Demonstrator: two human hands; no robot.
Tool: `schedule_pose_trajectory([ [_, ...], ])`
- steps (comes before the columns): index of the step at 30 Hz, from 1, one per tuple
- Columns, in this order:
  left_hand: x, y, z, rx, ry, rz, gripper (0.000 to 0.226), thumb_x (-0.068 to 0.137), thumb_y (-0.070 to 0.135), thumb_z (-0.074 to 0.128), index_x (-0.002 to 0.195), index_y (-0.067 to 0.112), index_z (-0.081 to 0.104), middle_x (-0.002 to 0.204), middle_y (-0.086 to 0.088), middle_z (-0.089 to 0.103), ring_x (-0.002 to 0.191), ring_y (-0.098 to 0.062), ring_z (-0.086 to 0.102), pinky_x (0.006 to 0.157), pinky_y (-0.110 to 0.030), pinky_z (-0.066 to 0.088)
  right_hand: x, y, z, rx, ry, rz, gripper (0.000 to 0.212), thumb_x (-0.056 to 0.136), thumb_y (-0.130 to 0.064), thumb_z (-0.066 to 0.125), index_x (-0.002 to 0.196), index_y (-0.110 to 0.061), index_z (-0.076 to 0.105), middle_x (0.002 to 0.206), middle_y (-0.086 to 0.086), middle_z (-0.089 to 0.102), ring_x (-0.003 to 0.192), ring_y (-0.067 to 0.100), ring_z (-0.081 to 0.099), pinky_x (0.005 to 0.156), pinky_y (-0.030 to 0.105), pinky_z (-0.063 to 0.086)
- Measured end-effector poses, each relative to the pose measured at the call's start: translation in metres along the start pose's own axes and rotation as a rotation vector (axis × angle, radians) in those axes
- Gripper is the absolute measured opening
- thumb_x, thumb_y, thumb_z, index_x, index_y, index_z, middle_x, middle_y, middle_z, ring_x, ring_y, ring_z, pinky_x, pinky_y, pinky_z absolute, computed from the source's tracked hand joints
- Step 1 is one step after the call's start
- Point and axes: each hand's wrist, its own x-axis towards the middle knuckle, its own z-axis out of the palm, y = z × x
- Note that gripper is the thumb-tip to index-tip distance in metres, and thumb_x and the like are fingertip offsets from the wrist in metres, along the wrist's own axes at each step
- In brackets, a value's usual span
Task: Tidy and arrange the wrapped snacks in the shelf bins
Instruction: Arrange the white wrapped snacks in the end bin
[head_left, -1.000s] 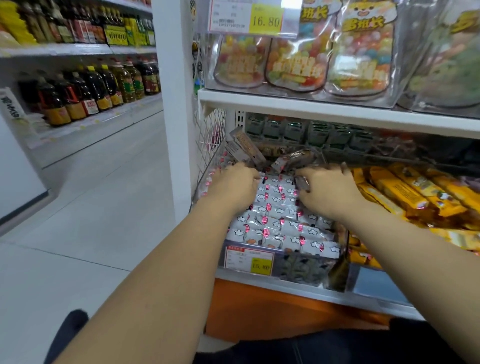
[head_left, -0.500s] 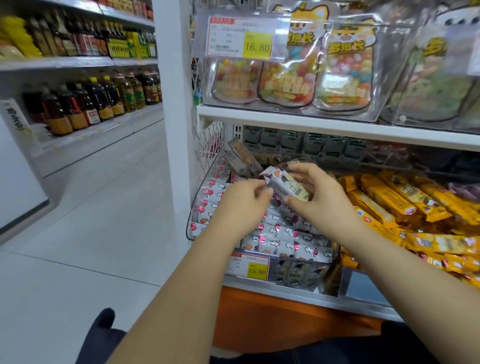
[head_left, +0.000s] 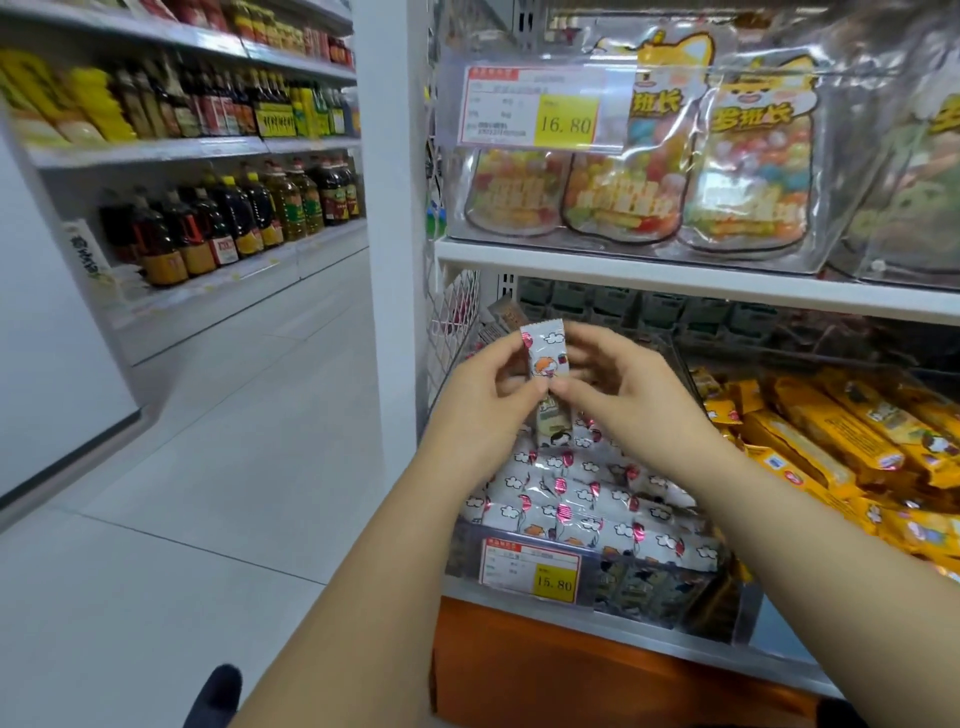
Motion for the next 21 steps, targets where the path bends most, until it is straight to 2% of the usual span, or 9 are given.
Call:
schedule_pose_trajectory([
  [2, 0.003, -0.002, -0.005, -0.018, 0.021, -0.019, 0.048, 0.092, 0.009, 0.057, 0.133, 0.031, 0.050, 0.113, 0.016, 0.063, 0.095, 0.004, 0.062, 0.083, -0.011, 0.048, 0.006, 0.002, 0.000, -0.061, 0.017, 0.019, 0.041, 0.084, -0.015, 0.067, 0.123, -0.023, 0.056, 0.103, -0.005, 0.066, 0.091, 0.012, 0.063, 0.078, 0.010, 0.050],
  [4, 0.006, -0.009, -0.009, 0.030, 0.118, -0.064, 0.048, 0.095, 0.009, 0.052, 0.137, 0.033, 0.046, 0.117, 0.011, 0.062, 0.094, -0.007, 0.062, 0.076, -0.012, 0.048, 0.011, 0.006, 0.001, -0.061, 0.098, 0.057, 0.035, 0.084, -0.018, 0.069, 0.117, -0.018, 0.058, 0.097, 0.001, 0.067, 0.086, 0.013, 0.064, 0.071, 0.009, 0.049],
  [7, 0.010, -0.022, -0.005, 0.267, 0.169, -0.095, 0.049, 0.096, 0.004, 0.045, 0.141, 0.024, 0.043, 0.139, -0.002, 0.049, 0.121, -0.017, 0.051, 0.101, -0.033, 0.044, 0.015, 0.013, 0.006, -0.047, 0.226, 0.075, 0.021, 0.084, -0.015, 0.069, 0.102, -0.012, 0.058, 0.087, 0.000, 0.066, 0.073, -0.004, 0.062, 0.063, 0.007, 0.047],
  [9, 0.009, -0.030, 0.000, 0.435, 0.111, -0.124, 0.049, 0.096, 0.001, 0.042, 0.142, 0.018, 0.041, 0.144, -0.004, 0.042, 0.126, -0.019, 0.045, 0.106, -0.027, 0.034, 0.018, 0.017, 0.010, 0.001, 0.259, 0.076, 0.023, 0.084, -0.007, 0.067, 0.104, -0.010, 0.055, 0.085, -0.005, 0.062, 0.065, -0.016, 0.057, 0.058, 0.002, 0.043],
  [11, 0.008, -0.038, 0.004, 0.640, 0.034, -0.137, 0.046, 0.096, 0.001, 0.041, 0.140, 0.014, 0.044, 0.145, -0.005, 0.040, 0.128, -0.022, 0.042, 0.104, -0.025, 0.029, 0.022, 0.021, 0.016, 0.068, 0.263, 0.083, 0.029, 0.085, 0.000, 0.063, 0.111, -0.009, 0.052, 0.090, -0.004, 0.063, 0.065, -0.020, 0.056, 0.058, 0.000, 0.040],
  [14, 0.010, -0.052, 0.009, 0.796, -0.106, -0.157, 0.042, 0.095, 0.003, 0.042, 0.135, 0.010, 0.049, 0.144, -0.009, 0.041, 0.129, -0.027, 0.041, 0.105, -0.038, 0.037, 0.030, 0.027, 0.024, 0.064, 0.289, 0.089, 0.034, 0.086, -0.003, 0.064, 0.114, -0.013, 0.049, 0.087, -0.004, 0.065, 0.069, -0.011, 0.060, 0.058, 0.001, 0.042],
  [16, 0.013, -0.053, 0.008, 0.792, -0.119, -0.173, 0.039, 0.094, 0.002, 0.042, 0.132, 0.006, 0.050, 0.142, -0.011, 0.043, 0.127, -0.028, 0.043, 0.103, -0.037, 0.038, 0.037, 0.030, 0.030, 0.024, 0.311, 0.085, 0.035, 0.085, -0.006, 0.065, 0.115, -0.016, 0.049, 0.079, -0.009, 0.062, 0.069, -0.005, 0.057, 0.057, 0.000, 0.040],
  [19, 0.017, -0.047, 0.005, 0.716, -0.018, -0.148, 0.040, 0.096, 0.004, 0.042, 0.135, 0.006, 0.044, 0.136, -0.011, 0.047, 0.123, -0.025, 0.045, 0.098, -0.029, 0.035, 0.047, 0.036, 0.038, 0.037, 0.321, 0.101, 0.035, 0.085, -0.005, 0.065, 0.117, -0.011, 0.052, 0.093, 0.000, 0.066, 0.081, 0.008, 0.061, 0.067, 0.003, 0.043],
  [21, 0.021, -0.042, 0.003, 0.604, 0.079, -0.111, 0.047, 0.097, 0.008, 0.042, 0.143, 0.013, 0.035, 0.137, -0.008, 0.046, 0.123, -0.022, 0.045, 0.096, -0.026, 0.036, 0.052, 0.041, 0.044, 0.047, 0.316, 0.110, 0.037, 0.084, -0.006, 0.066, 0.119, -0.009, 0.053, 0.105, 0.005, 0.067, 0.094, 0.015, 0.063, 0.082, 0.019, 0.050],
])
